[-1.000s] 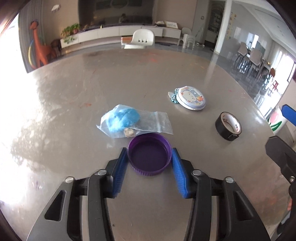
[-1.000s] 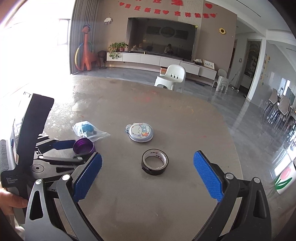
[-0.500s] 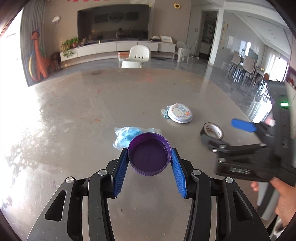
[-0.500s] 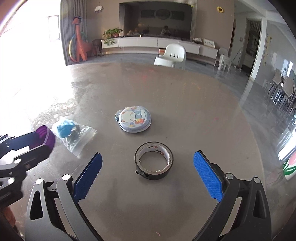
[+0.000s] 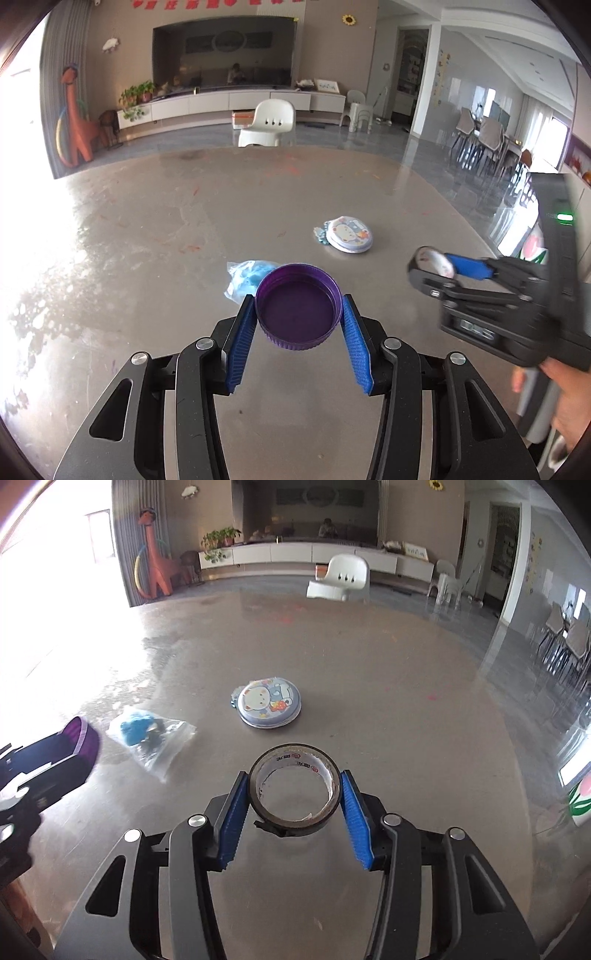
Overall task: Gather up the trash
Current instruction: 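Carry the lid and tape over the white bin and open both tools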
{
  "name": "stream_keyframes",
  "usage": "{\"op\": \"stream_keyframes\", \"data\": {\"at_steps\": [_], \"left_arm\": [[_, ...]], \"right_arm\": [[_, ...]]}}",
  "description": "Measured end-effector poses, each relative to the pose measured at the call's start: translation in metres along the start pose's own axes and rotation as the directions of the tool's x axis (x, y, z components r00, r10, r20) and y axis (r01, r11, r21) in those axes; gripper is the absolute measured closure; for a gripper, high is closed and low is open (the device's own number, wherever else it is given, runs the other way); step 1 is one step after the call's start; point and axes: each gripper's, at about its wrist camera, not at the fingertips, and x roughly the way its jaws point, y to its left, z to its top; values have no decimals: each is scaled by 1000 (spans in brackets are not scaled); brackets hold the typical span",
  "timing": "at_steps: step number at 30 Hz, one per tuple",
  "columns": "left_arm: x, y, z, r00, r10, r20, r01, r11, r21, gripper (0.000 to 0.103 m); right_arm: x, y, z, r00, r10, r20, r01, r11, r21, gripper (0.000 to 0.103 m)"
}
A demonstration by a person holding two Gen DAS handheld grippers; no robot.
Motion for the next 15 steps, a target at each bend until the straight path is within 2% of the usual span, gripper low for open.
{"op": "stream_keyframes", "data": {"at_steps": [9,15], "left_arm": [[-29,-46,1,998,-62,26,60,996,60,57],[-61,-87,-3,993,-115,37,112,991,78,57]], "right_arm": [[-103,-5,-38,996,-30,83,29,999,17,53],[-148,-16,-54,991,-78,113,74,997,33,53]]}}
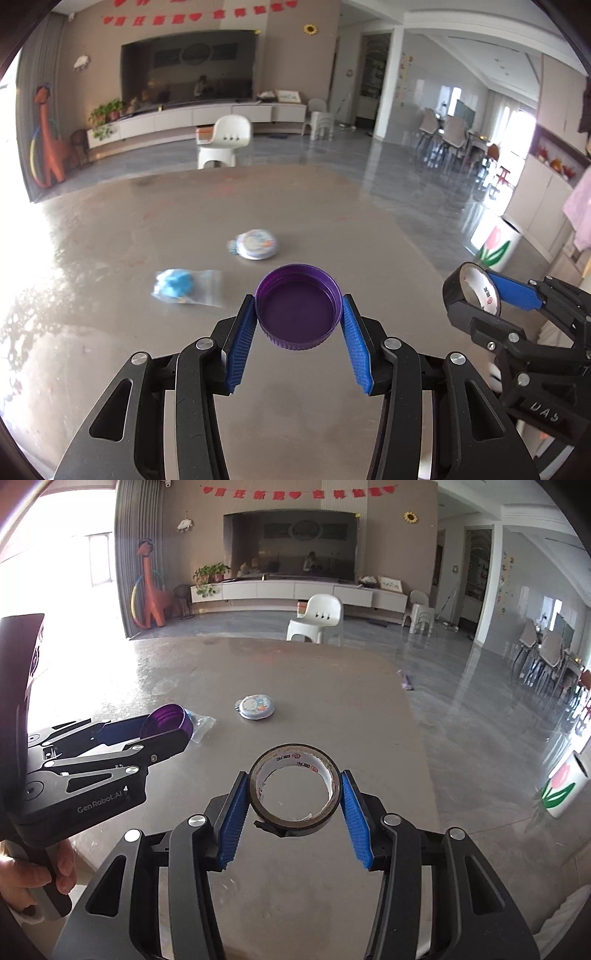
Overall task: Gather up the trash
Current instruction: 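Carry the lid and tape over the white bin and open both tools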
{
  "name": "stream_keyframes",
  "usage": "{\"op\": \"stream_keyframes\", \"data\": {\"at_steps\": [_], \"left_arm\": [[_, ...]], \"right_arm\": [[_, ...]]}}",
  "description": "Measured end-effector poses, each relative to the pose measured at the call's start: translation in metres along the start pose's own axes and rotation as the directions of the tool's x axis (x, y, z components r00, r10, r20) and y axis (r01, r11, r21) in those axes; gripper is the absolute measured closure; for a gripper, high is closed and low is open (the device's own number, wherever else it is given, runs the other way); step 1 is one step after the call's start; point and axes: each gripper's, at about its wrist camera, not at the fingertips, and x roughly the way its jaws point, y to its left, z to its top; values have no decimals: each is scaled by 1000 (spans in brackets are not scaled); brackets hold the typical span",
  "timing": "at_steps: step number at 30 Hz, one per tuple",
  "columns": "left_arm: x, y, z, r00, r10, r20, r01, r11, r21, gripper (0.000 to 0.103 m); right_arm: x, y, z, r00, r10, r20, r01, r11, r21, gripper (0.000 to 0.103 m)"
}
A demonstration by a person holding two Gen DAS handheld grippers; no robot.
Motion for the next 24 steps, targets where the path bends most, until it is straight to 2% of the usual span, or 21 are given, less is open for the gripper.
{"op": "stream_keyframes", "data": {"at_steps": [7,12,14,16,19,24], "left_arm": [[-22,-67,-4,997,-73,-2,73,994,85,57],[-29,-120,-16,990,-143,-22,144,979,144,57],[-29,-139,-20,983,-178,-39,182,970,160,57],[-31,-160,-27,970,-237,-57,244,953,179,57],[-30,-188,-36,960,-267,-80,279,931,237,57],[-25,-223,-50,937,-321,-137,347,900,264,57]], "right_arm": [[-49,-39,-33,997,-79,18,78,994,72,53],[-76,-66,-64,988,-154,15,151,980,127,53],[-87,-79,-76,982,-186,7,183,972,149,53],[-97,-93,-89,977,-213,-2,211,962,171,53],[-108,-107,-102,969,-246,-13,243,949,199,53],[-122,-128,-129,954,-295,-44,297,923,245,53]]}}
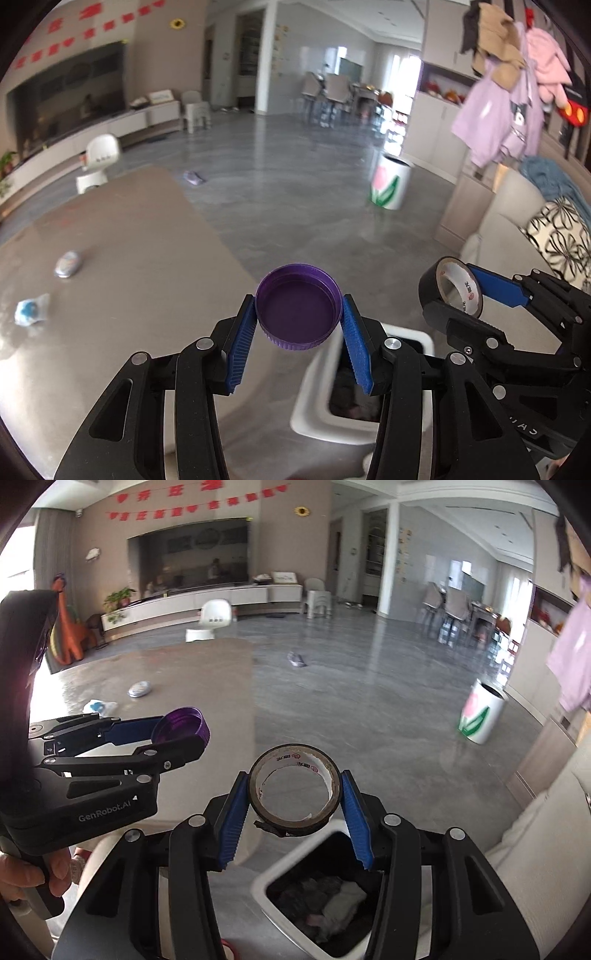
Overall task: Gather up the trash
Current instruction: 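Carry the lid and tape over the white bin and open both tools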
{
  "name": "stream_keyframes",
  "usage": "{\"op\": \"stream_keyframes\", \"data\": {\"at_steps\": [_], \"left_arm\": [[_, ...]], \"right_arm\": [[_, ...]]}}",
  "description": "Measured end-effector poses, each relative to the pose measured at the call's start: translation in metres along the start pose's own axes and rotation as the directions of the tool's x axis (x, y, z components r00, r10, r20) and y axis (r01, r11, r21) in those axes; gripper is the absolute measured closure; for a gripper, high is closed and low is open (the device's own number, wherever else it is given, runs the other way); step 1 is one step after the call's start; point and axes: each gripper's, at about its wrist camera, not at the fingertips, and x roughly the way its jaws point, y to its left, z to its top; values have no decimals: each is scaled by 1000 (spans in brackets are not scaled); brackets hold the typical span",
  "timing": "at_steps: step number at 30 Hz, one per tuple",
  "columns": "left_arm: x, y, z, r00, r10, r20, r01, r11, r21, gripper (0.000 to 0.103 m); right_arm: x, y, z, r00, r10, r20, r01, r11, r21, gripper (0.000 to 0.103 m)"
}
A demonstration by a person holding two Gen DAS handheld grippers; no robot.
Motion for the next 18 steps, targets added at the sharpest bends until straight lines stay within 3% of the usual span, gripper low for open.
{"op": "stream_keyframes", "data": {"at_steps": [8,16,17,18], "left_arm": [[38,-52,-18,988,-93,-120,100,993,56,57],[63,-80,-30,971,-139,-193,158,984,87,56],[67,-81,-31,967,-151,-207,171,982,84,54],[78,-83,-33,953,-162,-257,185,980,68,41]], "right_arm": [[0,-31,-29,997,-72,-30,75,994,80,53],[-1,-62,-55,991,-114,-70,123,984,131,53],[0,-66,-58,990,-122,-75,131,982,135,53],[1,-69,-59,988,-129,-80,139,981,138,53]]}}
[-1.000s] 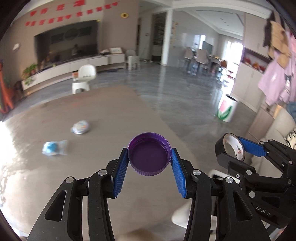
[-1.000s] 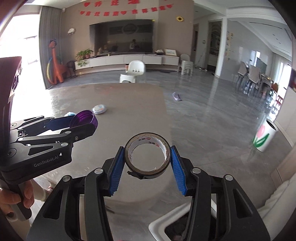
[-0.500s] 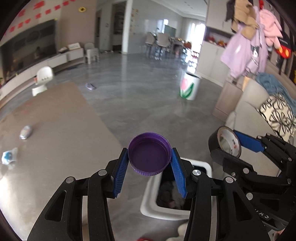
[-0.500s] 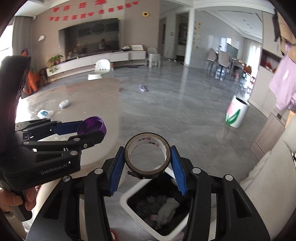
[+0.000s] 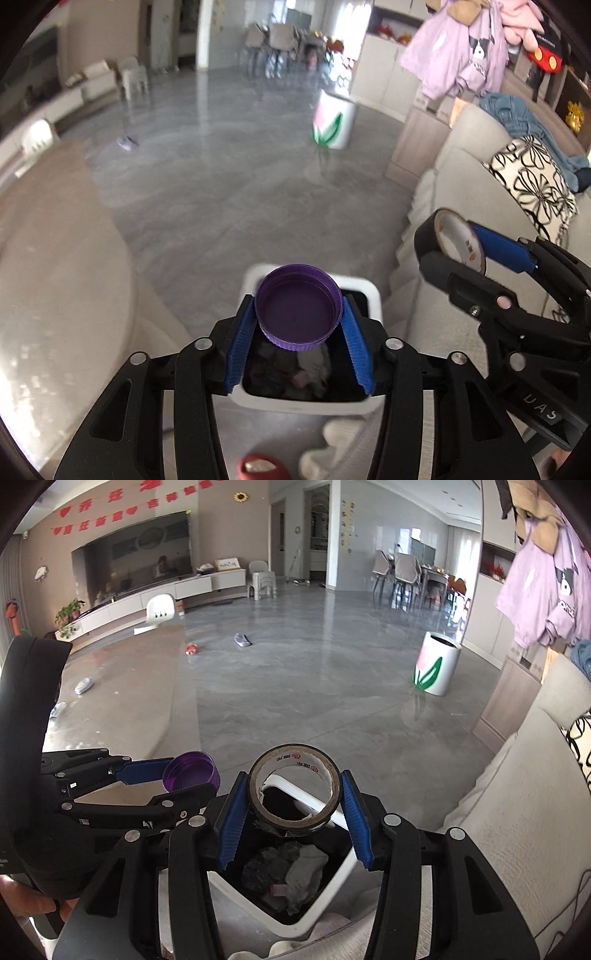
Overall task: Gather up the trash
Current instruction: 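Carry the lid and tape over the white bin and open both tools, then return both tools to the table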
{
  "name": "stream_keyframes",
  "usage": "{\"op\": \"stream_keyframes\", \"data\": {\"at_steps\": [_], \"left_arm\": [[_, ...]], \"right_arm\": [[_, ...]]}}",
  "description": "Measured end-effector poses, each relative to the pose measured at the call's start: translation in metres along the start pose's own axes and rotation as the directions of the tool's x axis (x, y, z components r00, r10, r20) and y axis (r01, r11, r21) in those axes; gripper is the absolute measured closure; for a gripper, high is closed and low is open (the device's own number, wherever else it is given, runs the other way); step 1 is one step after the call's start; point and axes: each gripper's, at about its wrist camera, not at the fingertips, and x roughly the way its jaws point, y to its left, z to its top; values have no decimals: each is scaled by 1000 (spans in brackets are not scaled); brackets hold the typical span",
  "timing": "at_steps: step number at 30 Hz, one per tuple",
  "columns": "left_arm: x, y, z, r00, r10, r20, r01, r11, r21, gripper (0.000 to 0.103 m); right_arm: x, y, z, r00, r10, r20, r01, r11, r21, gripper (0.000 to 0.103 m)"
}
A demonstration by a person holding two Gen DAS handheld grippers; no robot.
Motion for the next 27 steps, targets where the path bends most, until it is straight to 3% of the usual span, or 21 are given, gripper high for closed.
{"op": "stream_keyframes", "data": {"at_steps": [1,2,3,5,11,17,27], "left_arm": [[7,1,1,999,7,-36,-7,1000,-16,30],[19,7,0,996,12,-88,-17,999,-52,9],[25,11,-2,995,-14,-100,7,997,-77,6],[33,13,-4,993,-17,-115,6,995,-103,5],[40,6,-11,990,14,-138,-22,998,-58,5],[29,8,2,993,83,-86,-87,995,-46,5],[-7,42,2,983,184,-12,-185,980,-73,5]], "right_arm": [[2,-6,-2,1000,-8,-7,8,1000,9,53],[2,-11,-4,1000,-13,-11,13,1000,18,53],[3,-14,-5,1000,-19,-15,19,999,25,53],[4,-20,-9,999,-35,-26,36,999,25,53],[6,-25,-12,999,-37,-39,38,999,36,53],[12,-22,-8,999,-17,-39,18,999,31,53],[42,-6,-10,996,61,-69,-60,998,14,53]]}}
